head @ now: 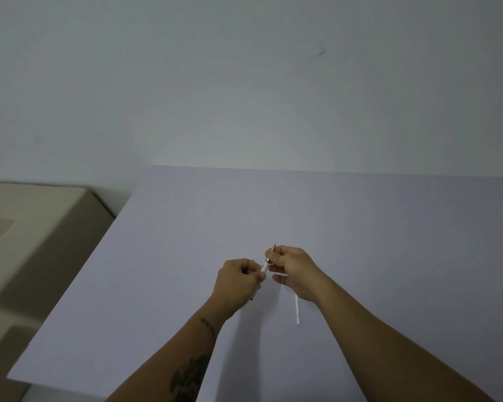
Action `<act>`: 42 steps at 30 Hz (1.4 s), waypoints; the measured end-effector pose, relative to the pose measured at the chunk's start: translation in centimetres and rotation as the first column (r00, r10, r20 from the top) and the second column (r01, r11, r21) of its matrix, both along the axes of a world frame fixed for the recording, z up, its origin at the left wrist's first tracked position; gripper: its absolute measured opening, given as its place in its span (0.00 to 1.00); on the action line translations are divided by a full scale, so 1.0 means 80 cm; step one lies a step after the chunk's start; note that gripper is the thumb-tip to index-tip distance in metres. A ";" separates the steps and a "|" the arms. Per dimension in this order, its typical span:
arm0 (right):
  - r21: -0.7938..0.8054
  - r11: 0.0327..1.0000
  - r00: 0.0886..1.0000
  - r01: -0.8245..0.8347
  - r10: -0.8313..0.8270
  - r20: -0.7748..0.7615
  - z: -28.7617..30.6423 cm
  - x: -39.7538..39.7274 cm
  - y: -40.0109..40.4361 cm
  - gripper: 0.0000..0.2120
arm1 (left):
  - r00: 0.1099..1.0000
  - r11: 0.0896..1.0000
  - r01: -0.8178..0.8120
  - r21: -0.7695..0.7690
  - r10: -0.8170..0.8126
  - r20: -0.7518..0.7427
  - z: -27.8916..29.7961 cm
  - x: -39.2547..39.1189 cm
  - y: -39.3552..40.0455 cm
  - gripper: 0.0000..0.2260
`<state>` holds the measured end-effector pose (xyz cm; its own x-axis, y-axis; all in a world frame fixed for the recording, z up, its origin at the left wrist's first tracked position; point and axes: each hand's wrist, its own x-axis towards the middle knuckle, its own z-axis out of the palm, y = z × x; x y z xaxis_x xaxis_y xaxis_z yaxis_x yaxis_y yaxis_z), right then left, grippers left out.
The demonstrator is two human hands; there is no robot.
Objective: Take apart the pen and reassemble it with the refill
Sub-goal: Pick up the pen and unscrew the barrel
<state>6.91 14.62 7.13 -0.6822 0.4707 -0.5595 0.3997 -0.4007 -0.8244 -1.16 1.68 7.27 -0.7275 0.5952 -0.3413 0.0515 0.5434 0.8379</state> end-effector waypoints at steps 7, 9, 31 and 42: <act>-0.073 0.997 1.000 -0.008 0.006 -0.021 0.003 0.003 0.003 0.07 | 1.000 1.000 -0.012 -0.006 0.012 0.007 -0.003 0.000 0.002 0.04; -0.062 0.998 1.000 0.008 -0.009 -0.015 0.002 0.003 0.003 0.08 | 1.000 1.000 -0.009 0.001 0.009 0.013 -0.003 0.000 0.002 0.04; -0.028 0.999 1.000 -0.021 0.021 -0.005 0.000 0.002 0.003 0.09 | 1.000 1.000 -0.009 -0.019 0.009 0.001 -0.007 0.000 0.001 0.04; -0.009 1.000 1.000 -0.002 0.002 0.010 -0.004 0.000 0.000 0.08 | 1.000 0.999 -0.010 -0.048 0.010 0.001 -0.011 -0.002 -0.001 0.04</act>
<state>6.90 14.65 6.79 -0.6775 0.4644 -0.5704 0.4088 -0.4070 -0.8169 -1.34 1.59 6.35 -0.7332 0.5704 -0.3702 0.0446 0.5836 0.8109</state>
